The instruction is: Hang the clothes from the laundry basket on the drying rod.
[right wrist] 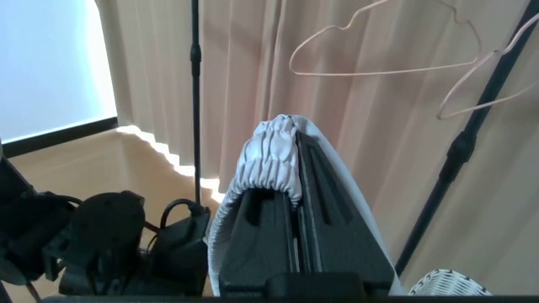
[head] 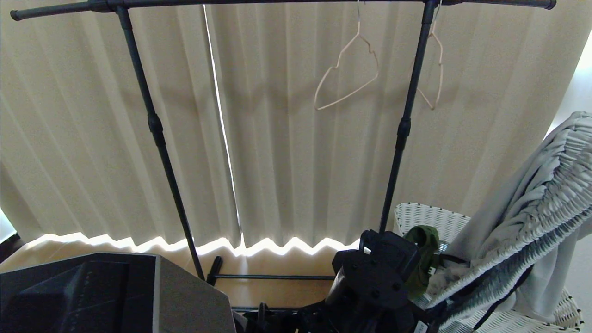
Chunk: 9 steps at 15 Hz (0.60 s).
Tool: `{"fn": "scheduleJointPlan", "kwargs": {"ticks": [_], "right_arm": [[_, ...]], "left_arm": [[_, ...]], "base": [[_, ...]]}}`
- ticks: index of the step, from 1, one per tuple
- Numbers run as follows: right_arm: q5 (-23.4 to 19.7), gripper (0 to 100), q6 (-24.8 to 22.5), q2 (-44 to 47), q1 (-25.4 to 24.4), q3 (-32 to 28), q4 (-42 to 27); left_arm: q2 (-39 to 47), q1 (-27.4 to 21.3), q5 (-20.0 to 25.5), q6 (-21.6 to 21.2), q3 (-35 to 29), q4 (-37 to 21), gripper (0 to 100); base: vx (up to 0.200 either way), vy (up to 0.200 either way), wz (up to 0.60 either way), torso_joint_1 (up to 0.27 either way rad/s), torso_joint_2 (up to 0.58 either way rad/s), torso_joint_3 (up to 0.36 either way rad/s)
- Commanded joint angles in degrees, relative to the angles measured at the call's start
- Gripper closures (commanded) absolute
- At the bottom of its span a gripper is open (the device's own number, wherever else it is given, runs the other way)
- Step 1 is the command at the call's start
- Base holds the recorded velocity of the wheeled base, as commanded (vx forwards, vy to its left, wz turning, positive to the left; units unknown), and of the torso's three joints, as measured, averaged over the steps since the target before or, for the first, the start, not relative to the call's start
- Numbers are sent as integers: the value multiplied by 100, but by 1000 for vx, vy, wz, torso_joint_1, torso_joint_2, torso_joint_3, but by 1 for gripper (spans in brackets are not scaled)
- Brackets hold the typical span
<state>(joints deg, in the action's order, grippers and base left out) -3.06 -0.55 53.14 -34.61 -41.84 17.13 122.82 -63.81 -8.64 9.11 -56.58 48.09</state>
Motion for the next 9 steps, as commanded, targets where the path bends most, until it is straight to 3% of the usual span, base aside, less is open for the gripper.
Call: {"fn": "scheduleJointPlan", "kwargs": {"ticks": [1, 3, 5, 8, 9], "right_arm": [[-2, 100, -7, 47, -2, -26, 10], [-2, 100, 2, 179, -2, -9, 1], [7, 100, -7, 425, -2, -17, 10], [16, 100, -7, 795, -2, -176, 63], [7, 100, -7, 918, -2, -290, 89]], "left_arm": [[-232, -18, -190, -23, 270, 60, 100], [-628, -44, -384, -76, 824, 420, 100], [-1595, -27, -349, -295, 1711, 912, 100], [-3133, 307, -23, -498, 1861, 482, 100], [-3704, 483, 319, -647, 1790, -63, 100]], "base": [[0, 0, 0, 0, 0, 0], [0, 0, 0, 0, 0, 0], [0, 0, 0, 0, 0, 0], [0, 0, 0, 0, 0, 0], [0, 0, 0, 0, 0, 0]]}}
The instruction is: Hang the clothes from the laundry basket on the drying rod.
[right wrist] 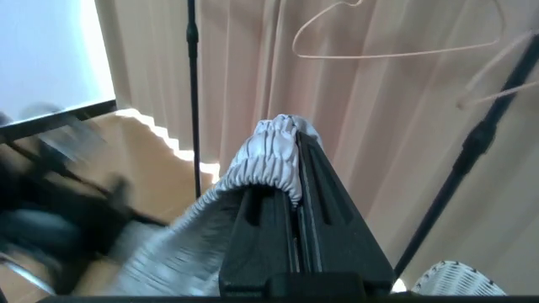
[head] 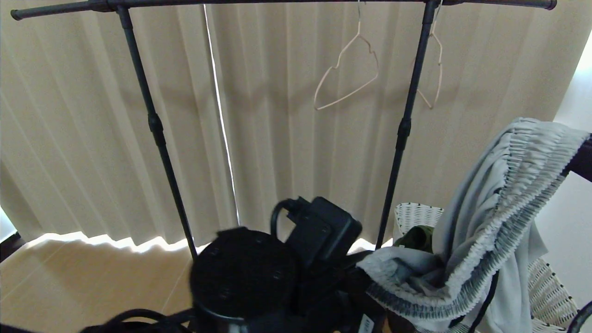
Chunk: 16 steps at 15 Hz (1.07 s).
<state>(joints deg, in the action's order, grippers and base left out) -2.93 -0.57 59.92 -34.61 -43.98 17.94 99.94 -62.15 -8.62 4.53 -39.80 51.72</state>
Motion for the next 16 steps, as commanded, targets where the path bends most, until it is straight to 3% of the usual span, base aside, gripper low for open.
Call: {"fn": "scheduleJointPlan", "kwargs": {"ticks": [1, 2, 4, 7, 9, 12, 16], "right_arm": [[-6, 100, -4, 398, -2, -277, 7], [-6, 100, 5, 468, -2, -409, 7], [-6, 100, -4, 512, 7, -664, 16], [-6, 100, 5, 521, 24, -1315, 7], [-6, 100, 13, 521, 24, -1490, 7], [-6, 100, 5, 512, 24, -1499, 16], [11, 100, -13, 547, 288, -1385, -45]], "left_arm": [[-2154, 704, 906, -243, -151, -1499, 100], [-2541, 1029, 1301, -243, -467, -2246, 100], [-2840, 1662, 1855, -243, -1249, -3213, 100], [-2813, 2040, 1917, -251, -2717, -4276, 100], [-2769, 2058, 1917, -269, -3236, -4584, 100], [-2470, 2295, 1899, -278, -3622, -4830, 100], [-2356, 2479, 1750, -787, -3508, -5709, 100]], "base": [[0, 0, 0, 0, 0, 0], [0, 0, 0, 0, 0, 0], [0, 0, 0, 0, 0, 0], [0, 0, 0, 0, 0, 0], [0, 0, 0, 0, 0, 0], [0, 0, 0, 0, 0, 0], [0, 0, 0, 0, 0, 0]]}}
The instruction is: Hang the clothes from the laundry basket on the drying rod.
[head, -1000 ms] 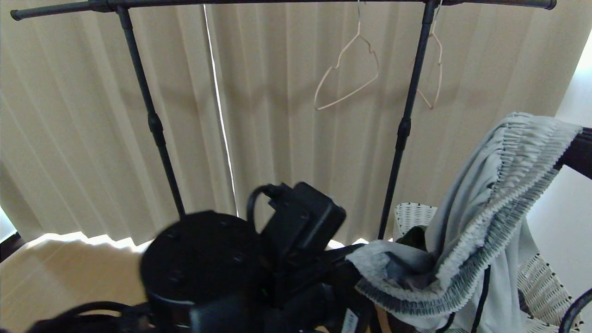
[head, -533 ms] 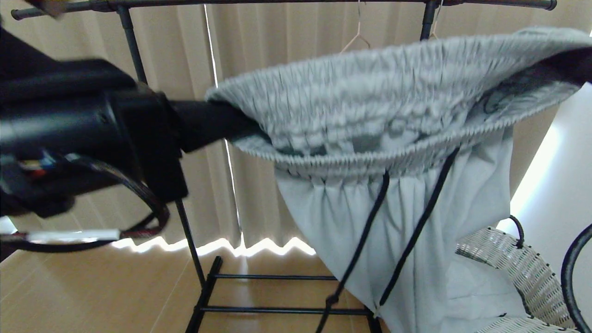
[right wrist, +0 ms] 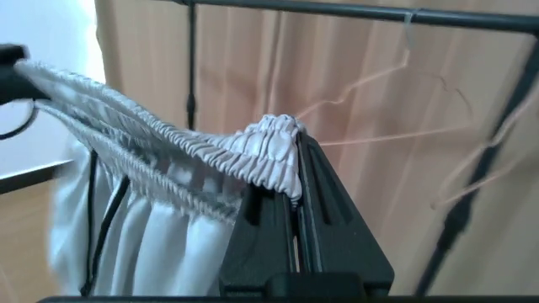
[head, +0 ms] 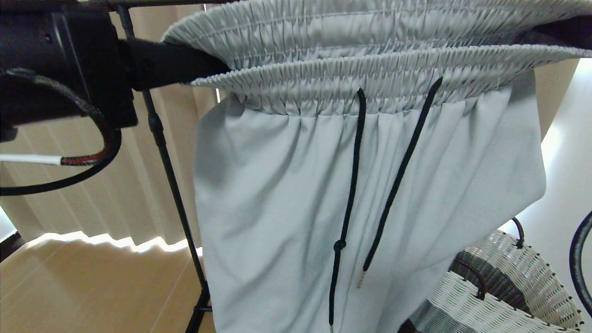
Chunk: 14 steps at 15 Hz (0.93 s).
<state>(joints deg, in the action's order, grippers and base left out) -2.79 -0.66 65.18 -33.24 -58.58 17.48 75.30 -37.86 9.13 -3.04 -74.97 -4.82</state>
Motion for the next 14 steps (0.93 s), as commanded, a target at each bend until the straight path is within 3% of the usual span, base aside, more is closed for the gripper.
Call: {"fn": "scheduleJointPlan", "kwargs": {"ticks": [1, 5, 9, 14], "right_arm": [[-11, 100, -4, 117, 327, 162, 45], [-20, 100, 13, 566, 916, 136, 89], [-20, 100, 198, 1067, 934, 373, 98], [7, 100, 312, 1242, 960, 452, 581]], "left_arm": [[169, 42, -131, -57, 0, -142, 100], [415, 25, -315, -66, -132, -151, 100], [846, 60, -790, -30, -105, -99, 100], [925, 69, -799, -66, -53, 68, 100]], "base": [[0, 0, 0, 0, 0, 0], [0, 0, 0, 0, 0, 0], [0, 0, 0, 0, 0, 0], [0, 0, 0, 0, 0, 0]]}}
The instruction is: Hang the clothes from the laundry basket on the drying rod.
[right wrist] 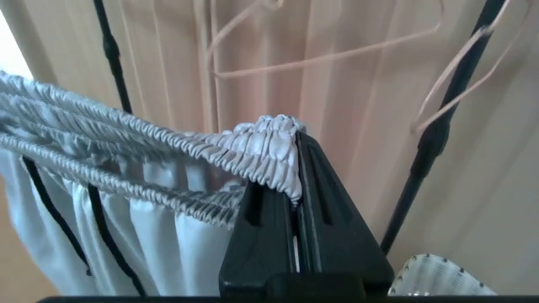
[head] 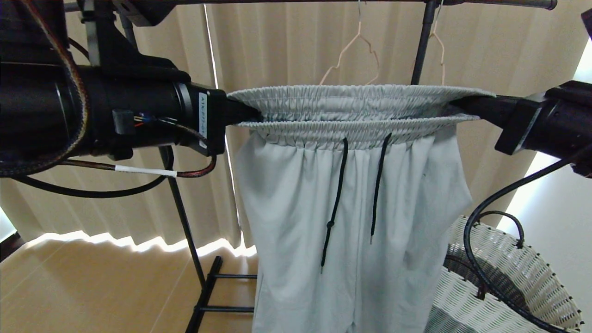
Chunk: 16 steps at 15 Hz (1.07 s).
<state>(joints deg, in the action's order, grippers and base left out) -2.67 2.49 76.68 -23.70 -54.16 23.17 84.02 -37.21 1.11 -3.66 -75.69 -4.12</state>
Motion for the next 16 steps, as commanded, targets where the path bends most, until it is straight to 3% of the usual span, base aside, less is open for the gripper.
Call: {"fn": "scheduleJointPlan", "kwargs": {"ticks": [1, 6, 9, 11, 14, 16], "right_arm": [[-5, 100, -3, 110, 23, -7, 12], [-23, 100, -20, -496, 32, 292, -76], [-85, 100, -20, -830, 23, 732, -76], [-383, 100, -20, -935, 23, 846, -85], [-1201, 100, -11, -1190, 6, 1171, -76], [-1403, 100, -11, -1278, -12, 1224, -76]], "left_arm": [[36, 64, 3, -12, 142, 8, 100], [449, 258, 12, -21, -227, 34, 100], [827, 644, 3, 32, -192, 632, 100], [1003, 776, -14, 41, -174, 966, 100], [1003, 803, -14, 93, -174, 975, 100], [994, 776, -14, 84, -192, 975, 100]], "base": [[0, 0, 0, 0, 0, 0], [0, 0, 0, 0, 0, 0], [0, 0, 0, 0, 0, 0], [0, 0, 0, 0, 0, 0], [0, 0, 0, 0, 0, 0], [0, 0, 0, 0, 0, 0]]}}
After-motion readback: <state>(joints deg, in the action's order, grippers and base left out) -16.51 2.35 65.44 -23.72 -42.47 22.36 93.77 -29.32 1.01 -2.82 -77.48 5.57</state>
